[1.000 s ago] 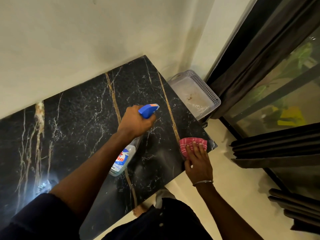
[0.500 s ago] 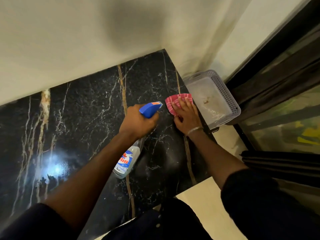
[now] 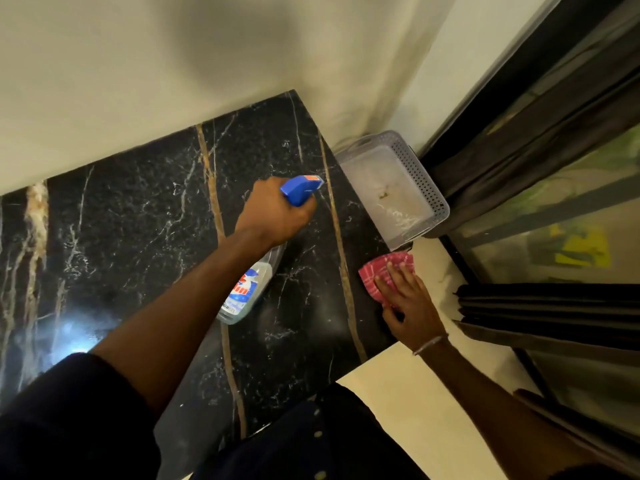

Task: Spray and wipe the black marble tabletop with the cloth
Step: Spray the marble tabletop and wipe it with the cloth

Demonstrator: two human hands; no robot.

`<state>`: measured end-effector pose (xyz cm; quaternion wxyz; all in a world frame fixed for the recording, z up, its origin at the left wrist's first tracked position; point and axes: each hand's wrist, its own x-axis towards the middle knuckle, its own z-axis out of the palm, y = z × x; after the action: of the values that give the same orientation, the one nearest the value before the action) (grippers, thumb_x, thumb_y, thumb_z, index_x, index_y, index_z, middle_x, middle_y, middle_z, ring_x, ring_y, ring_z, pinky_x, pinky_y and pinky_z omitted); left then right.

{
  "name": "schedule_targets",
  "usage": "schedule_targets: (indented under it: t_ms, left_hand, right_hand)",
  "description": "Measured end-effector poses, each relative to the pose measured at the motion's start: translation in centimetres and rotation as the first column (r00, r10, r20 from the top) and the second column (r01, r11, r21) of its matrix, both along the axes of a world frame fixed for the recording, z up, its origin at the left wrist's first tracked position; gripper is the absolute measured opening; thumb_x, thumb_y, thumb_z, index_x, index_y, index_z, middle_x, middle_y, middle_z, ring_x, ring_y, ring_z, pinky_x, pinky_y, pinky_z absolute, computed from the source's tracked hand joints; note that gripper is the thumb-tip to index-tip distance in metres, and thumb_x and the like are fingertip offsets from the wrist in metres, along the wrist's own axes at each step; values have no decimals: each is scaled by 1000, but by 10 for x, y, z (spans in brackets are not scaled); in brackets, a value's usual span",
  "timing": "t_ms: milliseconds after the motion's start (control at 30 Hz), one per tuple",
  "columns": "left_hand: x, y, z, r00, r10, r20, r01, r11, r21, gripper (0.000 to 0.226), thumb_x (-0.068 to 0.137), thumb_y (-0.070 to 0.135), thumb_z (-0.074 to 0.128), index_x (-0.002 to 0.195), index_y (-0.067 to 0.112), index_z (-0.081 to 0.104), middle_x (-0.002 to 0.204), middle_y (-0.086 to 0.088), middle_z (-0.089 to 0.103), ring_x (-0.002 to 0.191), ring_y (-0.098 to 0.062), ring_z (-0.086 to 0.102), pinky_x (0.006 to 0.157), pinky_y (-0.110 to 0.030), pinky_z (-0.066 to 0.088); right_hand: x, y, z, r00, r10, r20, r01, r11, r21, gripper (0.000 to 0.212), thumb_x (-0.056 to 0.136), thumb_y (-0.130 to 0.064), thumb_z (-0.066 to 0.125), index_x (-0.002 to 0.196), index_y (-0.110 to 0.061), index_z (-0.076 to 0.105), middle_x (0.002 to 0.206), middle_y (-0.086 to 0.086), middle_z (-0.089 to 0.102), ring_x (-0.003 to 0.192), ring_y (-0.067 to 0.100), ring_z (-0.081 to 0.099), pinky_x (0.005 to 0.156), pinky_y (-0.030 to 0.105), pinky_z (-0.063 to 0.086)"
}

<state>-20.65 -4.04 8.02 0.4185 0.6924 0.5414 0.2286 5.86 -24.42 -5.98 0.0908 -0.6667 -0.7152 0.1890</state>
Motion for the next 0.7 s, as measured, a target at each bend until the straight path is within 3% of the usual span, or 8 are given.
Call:
schedule_targets:
  t_ms: [200, 400, 600, 700]
  left_hand:
    - [13, 17, -7, 1000, 1, 7, -1, 1000, -15, 11, 85, 23, 65, 83, 14, 59, 61, 2, 55, 55, -11, 53, 57, -21, 45]
    - [8, 38, -21, 997, 73, -37, -75, 997, -35, 19, 84, 28, 65, 87, 9, 63, 68, -10, 63, 60, -21, 60, 61, -33, 53]
    - [-4, 67, -30, 984, 179, -21, -180, 982, -52, 22, 80, 33, 66, 83, 12, 61, 60, 2, 56, 51, -9, 53, 52, -21, 45]
    - [-10, 82, -32, 975, 219, -40, -222, 973, -66, 22, 80, 34, 66, 83, 13, 60, 59, 6, 53, 49, -5, 49, 47, -9, 37]
  right_hand:
    - [9, -15, -3, 999, 34, 22, -35, 999, 13, 60, 88, -35, 49, 147, -23, 42, 158, 3, 31, 150, 24, 14, 115, 55, 28]
    - [-11, 78, -4, 990, 138, -9, -136, 983, 123, 63, 82, -29, 55, 143, -19, 48, 157, 7, 33, 149, 30, 17, 119, 52, 21]
    - [-37, 193, -7, 981, 188, 53, -193, 974, 116, 62, 83, -34, 49, 144, -24, 47, 158, 6, 30, 149, 29, 18, 119, 41, 10]
    - [-51, 249, -9, 979, 192, 61, -198, 975, 103, 64, 83, -36, 46, 146, -25, 45, 159, 6, 29, 148, 30, 18, 119, 46, 17]
